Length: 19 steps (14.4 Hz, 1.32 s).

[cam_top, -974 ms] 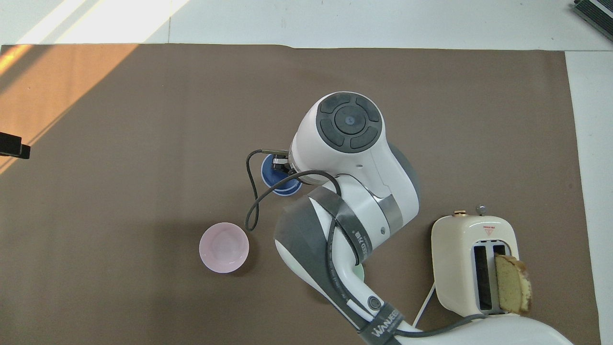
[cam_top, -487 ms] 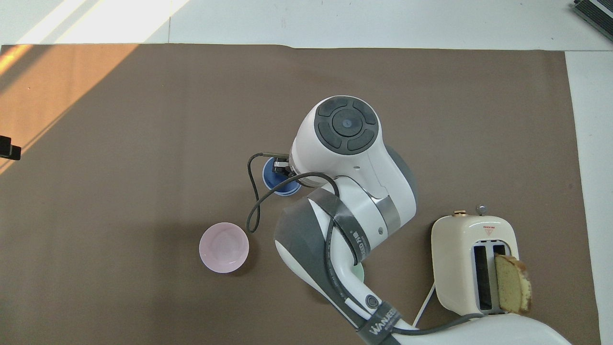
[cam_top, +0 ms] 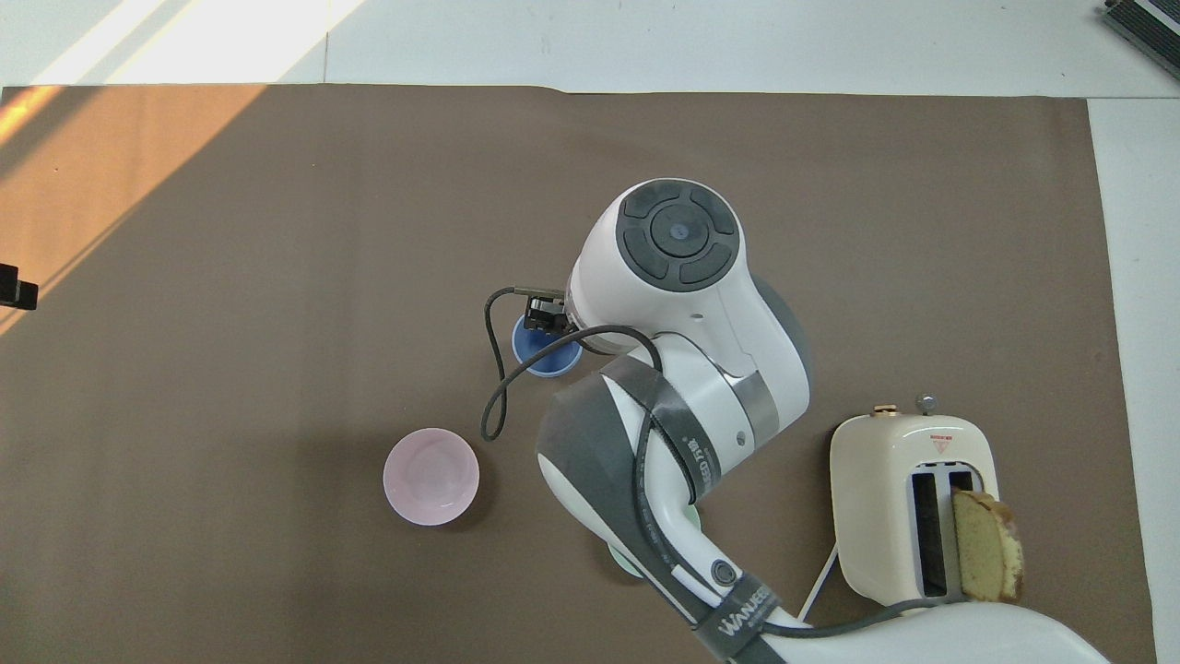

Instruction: Stack blue cups with both arms

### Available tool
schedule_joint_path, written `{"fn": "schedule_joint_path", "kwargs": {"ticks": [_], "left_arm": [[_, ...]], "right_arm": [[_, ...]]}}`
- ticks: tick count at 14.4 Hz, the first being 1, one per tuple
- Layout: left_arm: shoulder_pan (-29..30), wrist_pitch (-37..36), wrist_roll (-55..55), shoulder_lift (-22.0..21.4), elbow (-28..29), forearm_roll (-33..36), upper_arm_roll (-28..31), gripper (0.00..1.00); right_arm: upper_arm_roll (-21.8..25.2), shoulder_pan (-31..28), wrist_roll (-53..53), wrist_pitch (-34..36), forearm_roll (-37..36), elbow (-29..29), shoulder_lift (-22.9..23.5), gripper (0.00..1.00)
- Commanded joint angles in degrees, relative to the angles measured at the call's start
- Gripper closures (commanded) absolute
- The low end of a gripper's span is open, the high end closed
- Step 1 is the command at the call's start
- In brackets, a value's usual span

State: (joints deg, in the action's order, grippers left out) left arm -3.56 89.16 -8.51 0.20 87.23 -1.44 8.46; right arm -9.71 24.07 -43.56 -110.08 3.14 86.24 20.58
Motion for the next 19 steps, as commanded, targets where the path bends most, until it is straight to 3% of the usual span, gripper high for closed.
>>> {"fn": "schedule_joint_path", "kwargs": {"ticks": [1, 3, 8, 14, 19], "left_arm": [[0.74, -1.09, -0.81, -0.29, -0.57, -0.06, -0.55, 0.00], [0.74, -0.92, -1.07, -0.29, -0.57, -0.06, -0.55, 0.00], [0.74, -1.00, -1.07, -0.38, -0.49, -0.23, -0.47, 0.00], [0.74, -0.83, -1.07, -0.38, -0.40, -0.32, -0.47, 0.00], [0.74, -0.83, -0.98, -0.38, -0.40, -0.32, -0.47, 0.00]], "right_arm": [[-0.13, -3.75, 2.14, 2.75, -2.68, -0.10, -2.20, 0.00], [0.04, -6.56, 11.08, 6.61, -6.64, -1.60, -3.43, 0.00], [0.22, -15.79, 35.69, 14.79, -7.27, -6.08, -3.61, 0.00], [-0.13, -22.22, 37.75, 21.47, -6.31, -5.82, -12.21, 0.00], [0.04, -27.66, 39.34, 26.05, -0.35, -4.16, -15.56, 0.00]]}}
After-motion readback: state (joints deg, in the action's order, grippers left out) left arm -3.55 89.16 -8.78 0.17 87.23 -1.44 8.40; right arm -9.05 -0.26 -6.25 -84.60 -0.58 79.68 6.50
